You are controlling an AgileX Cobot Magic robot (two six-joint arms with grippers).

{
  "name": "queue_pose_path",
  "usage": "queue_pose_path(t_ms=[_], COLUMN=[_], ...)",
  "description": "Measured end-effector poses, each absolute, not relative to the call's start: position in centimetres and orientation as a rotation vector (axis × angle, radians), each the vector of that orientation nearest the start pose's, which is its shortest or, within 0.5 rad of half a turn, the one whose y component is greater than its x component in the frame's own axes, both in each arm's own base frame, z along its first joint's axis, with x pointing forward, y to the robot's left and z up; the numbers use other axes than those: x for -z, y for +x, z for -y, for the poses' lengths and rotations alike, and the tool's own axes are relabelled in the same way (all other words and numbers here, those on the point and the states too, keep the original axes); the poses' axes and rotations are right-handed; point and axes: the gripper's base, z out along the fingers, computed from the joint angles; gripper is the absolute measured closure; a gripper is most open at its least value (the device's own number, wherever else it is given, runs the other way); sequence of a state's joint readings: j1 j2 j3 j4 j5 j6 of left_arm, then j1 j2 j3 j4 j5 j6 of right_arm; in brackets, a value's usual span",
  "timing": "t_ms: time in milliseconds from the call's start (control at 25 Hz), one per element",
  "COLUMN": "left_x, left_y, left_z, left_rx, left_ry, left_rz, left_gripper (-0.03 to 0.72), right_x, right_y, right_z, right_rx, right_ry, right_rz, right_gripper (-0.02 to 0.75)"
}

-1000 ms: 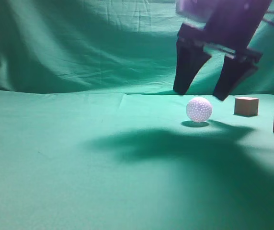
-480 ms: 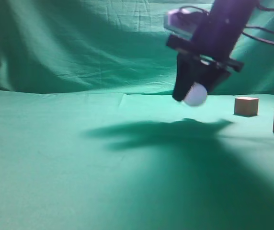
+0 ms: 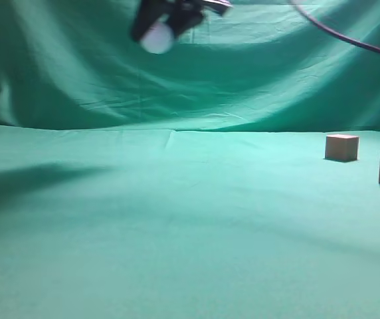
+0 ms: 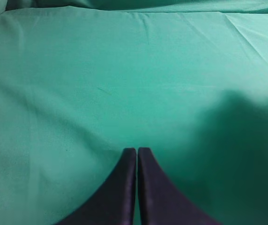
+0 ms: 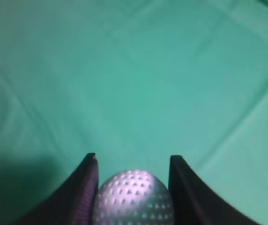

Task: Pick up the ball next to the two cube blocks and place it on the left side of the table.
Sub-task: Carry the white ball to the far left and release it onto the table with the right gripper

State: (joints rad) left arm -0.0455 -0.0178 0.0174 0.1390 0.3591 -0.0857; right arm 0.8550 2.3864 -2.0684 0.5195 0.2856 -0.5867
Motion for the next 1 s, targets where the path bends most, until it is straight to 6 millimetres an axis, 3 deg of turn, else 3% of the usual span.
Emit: queue_pose_path(t_ms=[200, 400, 520, 640, 840, 920, 1000], left_x=[-17.6, -17.6, -17.6, -17.6, -17.6, -17.6, -17.6], left_y=[5.3, 5.3, 5.3, 5.3, 5.3, 5.3, 5.3], left_z=[-0.2, -0.2, -0.2, -0.2, -0.2, -0.2, -0.2], left_rx=[-0.044, -0.044, -0.044, -0.044, -0.044, -0.044, -0.044], left_ry=[0.049, 0.049, 0.049, 0.049, 0.049, 0.049, 0.049], left_rz=[-1.838, -1.838, -1.838, -1.838, -1.838, -1.838, -1.838], left_gripper=[0.688, 0.688, 0.688, 0.688, 0.688, 0.688, 0.688], right_x=[-16.3, -12.2, -10.9, -10.7, -10.0, -11.0, -13.6], right_y=[34.5, 34.5, 34.6, 34.7, 34.6, 34.8, 35.1], right_z=[-47.0, -48.2, -48.2, -48.3, -48.3, -48.2, -47.9], right_rx=[-0.587, -0.561, -0.55, -0.552, -0.561, -0.566, -0.58], right_ry=[-1.065, -1.045, -1.034, -1.022, -1.013, -1.005, -0.996], right_rz=[-1.744, -1.732, -1.735, -1.736, -1.758, -1.747, -1.729], right_gripper=[0.426, 0.426, 0.426, 0.426, 0.251, 0.177, 0.178])
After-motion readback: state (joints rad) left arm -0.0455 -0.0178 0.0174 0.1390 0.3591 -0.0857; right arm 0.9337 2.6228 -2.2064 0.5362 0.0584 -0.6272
